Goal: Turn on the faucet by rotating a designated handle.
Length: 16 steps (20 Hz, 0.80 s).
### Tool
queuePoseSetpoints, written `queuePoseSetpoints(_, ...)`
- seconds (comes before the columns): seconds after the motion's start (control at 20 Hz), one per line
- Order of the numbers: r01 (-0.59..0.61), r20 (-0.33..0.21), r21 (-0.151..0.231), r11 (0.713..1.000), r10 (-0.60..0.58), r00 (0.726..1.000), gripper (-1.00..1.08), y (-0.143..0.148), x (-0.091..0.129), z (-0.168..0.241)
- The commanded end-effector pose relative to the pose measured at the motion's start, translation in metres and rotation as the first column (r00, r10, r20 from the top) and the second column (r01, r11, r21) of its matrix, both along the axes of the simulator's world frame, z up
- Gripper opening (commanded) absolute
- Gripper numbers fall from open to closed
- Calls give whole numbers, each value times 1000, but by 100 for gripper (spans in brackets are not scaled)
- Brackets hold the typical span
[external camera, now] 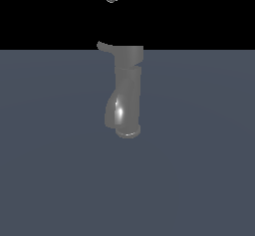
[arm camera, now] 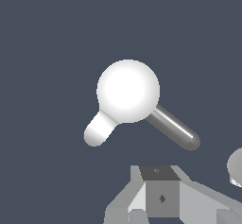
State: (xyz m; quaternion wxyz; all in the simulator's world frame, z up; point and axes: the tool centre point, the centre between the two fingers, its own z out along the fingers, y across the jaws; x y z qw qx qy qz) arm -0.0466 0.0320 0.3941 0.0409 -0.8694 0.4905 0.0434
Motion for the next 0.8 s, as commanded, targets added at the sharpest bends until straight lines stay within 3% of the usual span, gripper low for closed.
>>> queuePoseSetpoints(0.0,68,-7,-7,998,-68,998,-100,3,11,-10)
queuePoseSetpoints(0.35,251,-16,-37,967,-252,968,-100,10,41,-37)
queuePoseSetpoints(0.75,442,-3,-78,894,-443,896,-100,19,71,-68)
